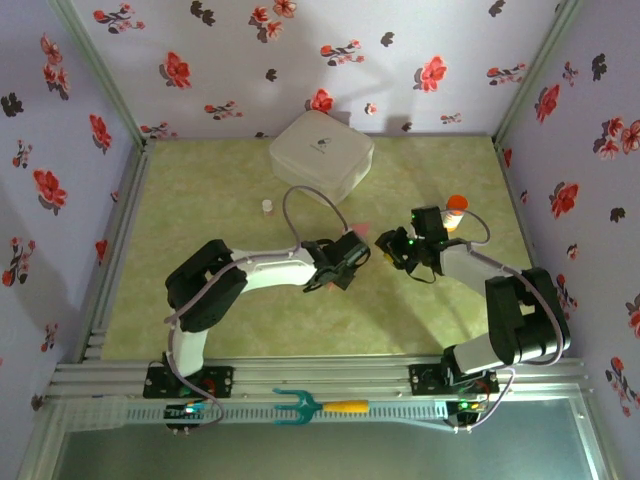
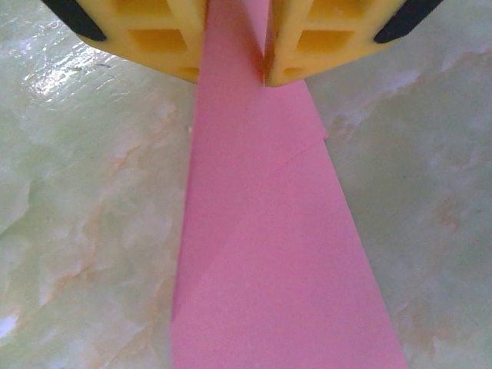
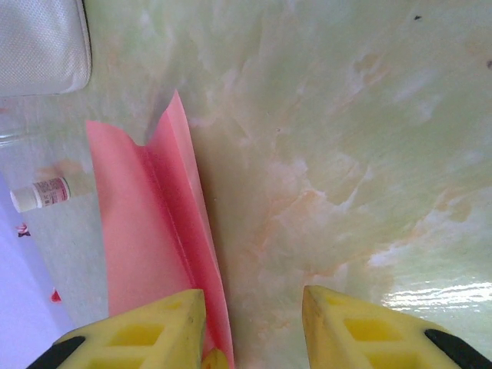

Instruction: Fold a paper plane with a square sheet of paper (pick it up from the middle)

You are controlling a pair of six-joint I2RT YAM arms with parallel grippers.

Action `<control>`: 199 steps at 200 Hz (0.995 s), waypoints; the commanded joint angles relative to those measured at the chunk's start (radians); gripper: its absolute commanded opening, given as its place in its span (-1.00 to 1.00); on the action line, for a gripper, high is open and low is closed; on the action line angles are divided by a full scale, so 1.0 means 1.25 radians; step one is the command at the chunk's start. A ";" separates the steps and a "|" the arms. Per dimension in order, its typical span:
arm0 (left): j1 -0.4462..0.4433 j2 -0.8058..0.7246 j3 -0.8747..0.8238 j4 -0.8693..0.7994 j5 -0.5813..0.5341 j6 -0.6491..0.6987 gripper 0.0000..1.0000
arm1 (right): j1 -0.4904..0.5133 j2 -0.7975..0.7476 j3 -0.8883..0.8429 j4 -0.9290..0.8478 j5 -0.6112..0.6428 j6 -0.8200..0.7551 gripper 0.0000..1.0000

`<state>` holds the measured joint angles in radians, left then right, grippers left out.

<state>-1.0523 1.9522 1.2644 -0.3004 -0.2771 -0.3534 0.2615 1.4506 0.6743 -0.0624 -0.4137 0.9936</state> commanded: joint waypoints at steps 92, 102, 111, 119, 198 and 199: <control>0.018 0.025 0.018 -0.016 0.036 -0.030 -0.51 | -0.005 0.008 0.012 0.001 0.005 -0.011 -0.21; 0.021 0.027 0.021 -0.020 0.039 -0.033 -0.51 | -0.004 0.011 0.013 0.003 0.001 -0.010 -0.21; 0.022 0.027 0.020 -0.019 0.040 -0.035 -0.51 | -0.004 0.016 0.013 0.008 -0.003 -0.008 -0.21; 0.023 0.024 0.017 -0.018 0.040 -0.036 -0.51 | -0.005 0.018 0.013 0.011 -0.006 -0.006 -0.21; 0.036 0.008 -0.001 0.009 0.077 -0.035 -0.44 | -0.004 0.041 -0.001 0.089 -0.062 0.018 -0.21; 0.037 0.007 -0.001 0.009 0.077 -0.035 -0.44 | -0.004 0.042 -0.003 0.094 -0.065 0.020 -0.21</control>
<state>-1.0092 1.9644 1.2655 -0.3069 -0.2073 -0.3908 0.2615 1.4776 0.6743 -0.0406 -0.4309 0.9951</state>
